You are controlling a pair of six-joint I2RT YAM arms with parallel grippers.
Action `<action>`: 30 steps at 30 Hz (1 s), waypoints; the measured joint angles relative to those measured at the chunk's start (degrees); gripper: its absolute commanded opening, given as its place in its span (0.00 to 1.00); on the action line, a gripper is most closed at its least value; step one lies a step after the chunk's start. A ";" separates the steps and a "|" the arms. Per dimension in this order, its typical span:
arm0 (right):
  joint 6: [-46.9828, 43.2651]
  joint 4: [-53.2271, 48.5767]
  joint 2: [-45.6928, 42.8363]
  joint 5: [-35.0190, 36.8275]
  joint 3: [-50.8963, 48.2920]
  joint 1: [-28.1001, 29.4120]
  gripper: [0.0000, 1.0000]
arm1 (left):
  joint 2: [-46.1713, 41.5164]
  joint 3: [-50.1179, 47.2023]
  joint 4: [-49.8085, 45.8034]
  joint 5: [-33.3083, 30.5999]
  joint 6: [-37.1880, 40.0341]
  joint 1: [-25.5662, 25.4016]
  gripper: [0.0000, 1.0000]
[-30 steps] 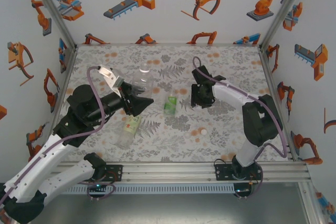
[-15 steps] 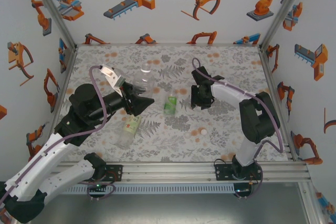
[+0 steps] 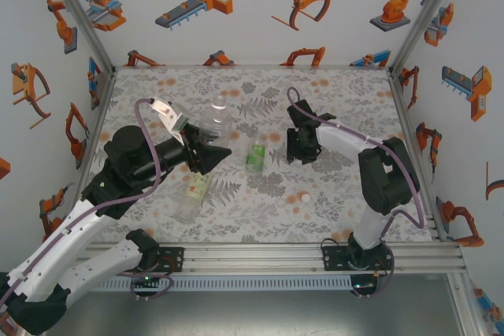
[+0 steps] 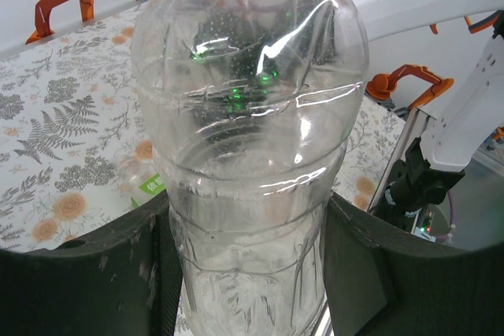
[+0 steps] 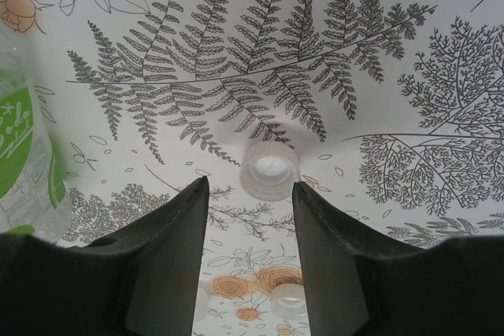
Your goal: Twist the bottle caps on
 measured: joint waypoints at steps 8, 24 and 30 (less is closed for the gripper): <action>-0.04 0.00 0.50 0.02 0.00 0.00 0.46 | 0.02 0.00 -0.33 -0.04 -0.02 0.00 0.00; 0.00 0.87 1.01 -0.02 -1.36 0.00 0.44 | 0.02 0.00 -1.29 -0.20 -0.20 0.00 0.00; -0.02 0.42 0.98 0.02 -1.05 0.00 0.45 | 0.02 0.00 -1.57 -0.22 -0.20 0.00 0.00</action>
